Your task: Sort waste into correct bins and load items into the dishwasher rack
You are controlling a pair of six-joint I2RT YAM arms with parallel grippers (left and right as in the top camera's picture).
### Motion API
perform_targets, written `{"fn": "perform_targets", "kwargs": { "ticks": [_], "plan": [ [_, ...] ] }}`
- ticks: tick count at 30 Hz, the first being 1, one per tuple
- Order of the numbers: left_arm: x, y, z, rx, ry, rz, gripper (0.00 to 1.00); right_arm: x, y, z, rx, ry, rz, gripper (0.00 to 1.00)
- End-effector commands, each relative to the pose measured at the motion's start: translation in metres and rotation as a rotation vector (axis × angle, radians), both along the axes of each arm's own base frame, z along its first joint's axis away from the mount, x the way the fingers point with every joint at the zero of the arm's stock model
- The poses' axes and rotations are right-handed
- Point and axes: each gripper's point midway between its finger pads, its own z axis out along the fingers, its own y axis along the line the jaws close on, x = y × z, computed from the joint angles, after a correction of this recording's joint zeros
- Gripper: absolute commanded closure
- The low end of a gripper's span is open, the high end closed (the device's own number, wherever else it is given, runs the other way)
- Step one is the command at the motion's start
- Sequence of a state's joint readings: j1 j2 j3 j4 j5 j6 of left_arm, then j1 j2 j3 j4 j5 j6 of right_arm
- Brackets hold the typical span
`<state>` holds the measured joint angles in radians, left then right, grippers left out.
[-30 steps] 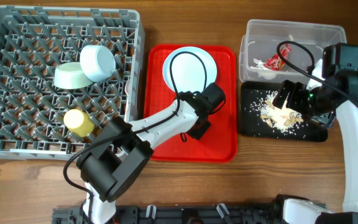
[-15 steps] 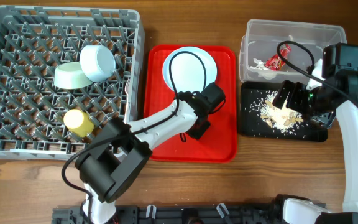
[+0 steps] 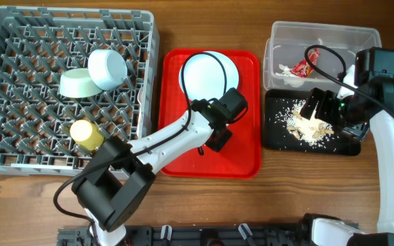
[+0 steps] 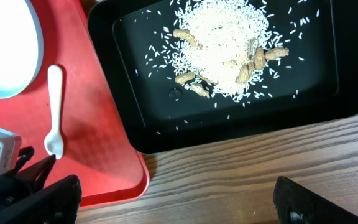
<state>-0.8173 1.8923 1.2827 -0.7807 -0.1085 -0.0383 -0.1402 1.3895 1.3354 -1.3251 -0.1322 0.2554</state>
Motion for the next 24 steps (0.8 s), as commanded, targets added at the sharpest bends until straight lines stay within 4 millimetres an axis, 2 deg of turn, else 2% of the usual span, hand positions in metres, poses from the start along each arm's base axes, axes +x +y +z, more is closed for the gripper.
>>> {"fn": "perform_targets", "kwargs": {
  "ticks": [1, 3, 6, 16, 24],
  "plan": [
    [0.004, -0.001, 0.009, -0.02, -0.034, 0.007, 0.53, -0.002, -0.003, 0.005, -0.019, -0.017, 0.01, 0.0],
    [0.008, -0.005, 0.01, -0.037, -0.049, 0.007, 0.48, -0.002, -0.003, 0.005, -0.019, -0.017, 0.01, 0.0],
    [0.013, -0.011, 0.01, -0.058, -0.069, 0.007, 0.46, -0.002, -0.003, 0.005, -0.019, -0.016, 0.011, 0.0],
    [0.006, -0.009, -0.023, -0.016, 0.005, 0.002, 0.47, -0.003, -0.003, 0.005, -0.019, -0.013, 0.011, 0.0],
    [0.003, -0.004, -0.031, 0.01, 0.028, 0.005, 0.47, -0.003, -0.003, 0.005, -0.019, -0.013, 0.011, 0.0]
  ]
}}
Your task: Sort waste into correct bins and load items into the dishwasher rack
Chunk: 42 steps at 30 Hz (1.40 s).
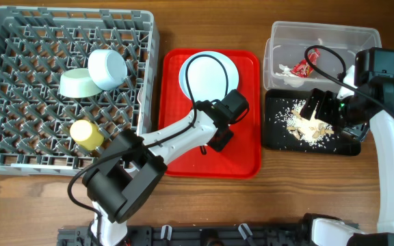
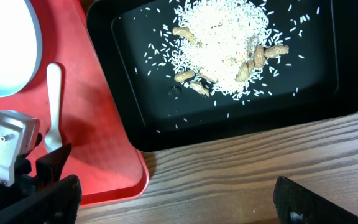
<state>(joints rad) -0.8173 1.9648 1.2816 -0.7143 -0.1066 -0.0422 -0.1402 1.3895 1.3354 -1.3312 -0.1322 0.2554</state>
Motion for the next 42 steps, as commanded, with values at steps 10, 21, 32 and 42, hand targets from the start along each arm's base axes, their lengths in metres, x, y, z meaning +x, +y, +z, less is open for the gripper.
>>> {"fn": "perform_targets", "kwargs": {
  "ticks": [10, 21, 32, 42],
  "plan": [
    [-0.004, -0.001, -0.007, -0.012, 0.036, 0.0, 0.43, -0.001, -0.003, 0.005, -0.02, -0.018, 0.011, 0.0],
    [-0.011, -0.003, -0.013, -0.027, 0.078, -0.005, 0.48, -0.003, -0.003, 0.005, -0.019, -0.012, 0.013, 0.0],
    [-0.013, -0.002, -0.014, -0.019, 0.086, -0.005, 0.51, -0.003, -0.003, 0.005, -0.02, -0.012, 0.013, 0.0],
    [-0.013, -0.001, -0.017, -0.016, 0.091, -0.005, 0.55, -0.003, -0.003, 0.005, -0.019, -0.012, 0.013, 0.0]
  ]
}}
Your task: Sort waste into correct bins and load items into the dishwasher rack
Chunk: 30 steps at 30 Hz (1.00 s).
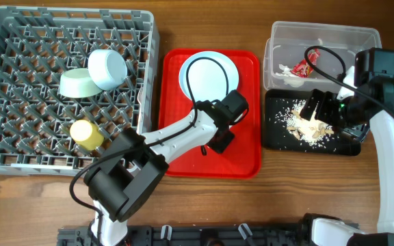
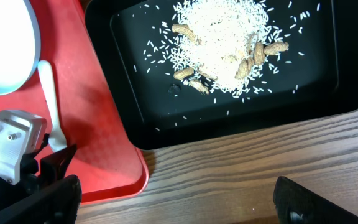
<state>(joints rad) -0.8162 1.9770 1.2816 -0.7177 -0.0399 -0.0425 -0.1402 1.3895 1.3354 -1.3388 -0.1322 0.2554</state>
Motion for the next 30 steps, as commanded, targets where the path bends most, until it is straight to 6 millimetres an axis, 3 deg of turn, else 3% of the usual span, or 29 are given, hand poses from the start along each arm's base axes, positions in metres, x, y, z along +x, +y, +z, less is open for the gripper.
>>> {"fn": "perform_targets", "kwargs": {
  "ticks": [1, 9, 21, 30],
  "plan": [
    [-0.005, 0.004, -0.012, 0.016, 0.035, 0.004, 0.56, -0.001, -0.003, 0.005, -0.021, -0.02, 0.013, 0.0],
    [-0.007, 0.005, -0.02, 0.027, 0.053, 0.003, 0.56, -0.001, -0.003, 0.005, -0.02, -0.019, 0.013, 0.0],
    [-0.003, 0.003, -0.021, 0.017, 0.043, 0.004, 0.67, -0.001, -0.003, 0.005, -0.021, -0.02, 0.014, 0.0],
    [-0.001, 0.006, -0.009, 0.021, 0.017, 0.008, 0.7, -0.001, -0.003, 0.005, -0.021, -0.019, 0.014, 0.0]
  ]
}}
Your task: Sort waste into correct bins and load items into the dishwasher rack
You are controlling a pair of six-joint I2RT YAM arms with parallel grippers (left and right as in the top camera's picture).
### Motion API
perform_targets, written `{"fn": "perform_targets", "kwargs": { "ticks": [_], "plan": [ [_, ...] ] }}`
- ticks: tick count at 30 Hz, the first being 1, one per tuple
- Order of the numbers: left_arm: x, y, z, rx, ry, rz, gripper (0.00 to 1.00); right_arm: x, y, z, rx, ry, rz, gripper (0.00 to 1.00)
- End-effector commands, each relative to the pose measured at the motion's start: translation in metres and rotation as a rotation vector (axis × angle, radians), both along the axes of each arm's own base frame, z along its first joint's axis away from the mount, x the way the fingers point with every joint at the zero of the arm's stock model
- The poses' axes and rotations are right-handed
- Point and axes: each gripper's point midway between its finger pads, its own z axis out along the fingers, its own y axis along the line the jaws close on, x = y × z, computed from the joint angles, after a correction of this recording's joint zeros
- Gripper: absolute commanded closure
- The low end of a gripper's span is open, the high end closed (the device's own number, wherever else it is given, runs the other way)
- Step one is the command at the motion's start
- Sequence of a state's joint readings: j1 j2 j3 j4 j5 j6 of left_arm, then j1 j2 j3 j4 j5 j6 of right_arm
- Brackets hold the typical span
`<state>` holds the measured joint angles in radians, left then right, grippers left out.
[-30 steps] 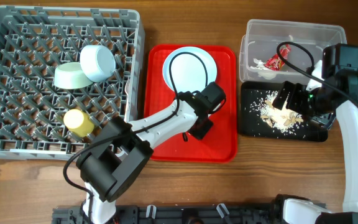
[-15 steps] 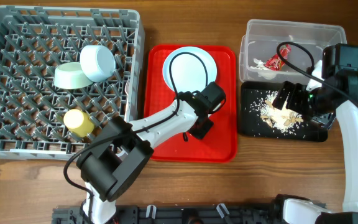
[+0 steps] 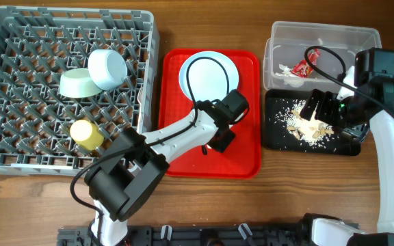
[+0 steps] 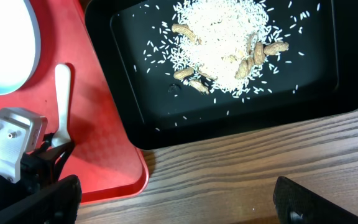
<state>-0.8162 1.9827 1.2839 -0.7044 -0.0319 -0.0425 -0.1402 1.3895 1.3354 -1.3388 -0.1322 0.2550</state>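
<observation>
A white spoon [image 4: 63, 93] lies on the red tray [image 4: 98, 143], its handle pointing away. My left gripper [image 4: 51, 146] sits at the spoon's bowl end with its dark fingers closed around it. In the overhead view the left gripper [image 3: 215, 143] is near the tray's middle, below the white plate [image 3: 207, 74]. My right gripper [image 4: 179, 202] hangs open over the wood beside the black tray [image 4: 353, 62], with nothing between its fingers. In the overhead view the right gripper [image 3: 319, 109] is above the black tray.
The black tray holds a pile of rice and peanuts [image 4: 222, 43]. A clear bin [image 3: 323, 34] behind it holds wrappers. The grey dishwasher rack [image 3: 19, 137] at left carries a white cup [image 3: 107, 68], a pale bowl [image 3: 79, 83] and a yellow item [image 3: 86, 132].
The spoon's handle has swung from leaning left to leaning slightly right, with the left gripper's fingers tighter at its bowl end. The right arm has not moved.
The spoon first lay straight on the red tray with my left gripper open just below and left of it. Then the gripper stood at the spoon's bowl end. After that the handle leaned left, and now it leans right, held at the bowl end.
</observation>
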Motion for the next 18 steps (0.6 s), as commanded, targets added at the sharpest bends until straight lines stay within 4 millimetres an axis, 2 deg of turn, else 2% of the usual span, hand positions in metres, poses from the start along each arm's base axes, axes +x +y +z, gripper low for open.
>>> {"fn": "perform_targets", "kwargs": {
  "ticks": [1, 8, 18],
  "plan": [
    [-0.001, 0.01, -0.004, 0.034, 0.008, 0.01, 0.7, -0.001, -0.003, 0.005, -0.02, -0.019, 0.014, 0.0],
    [0.0, 0.01, 0.021, 0.006, -0.023, 0.011, 0.7, -0.002, -0.003, 0.005, -0.02, -0.015, 0.014, 0.0],
    [-0.005, 0.015, 0.039, -0.002, -0.031, 0.011, 0.69, -0.002, -0.003, 0.005, -0.02, -0.015, 0.014, 0.0]
  ]
}}
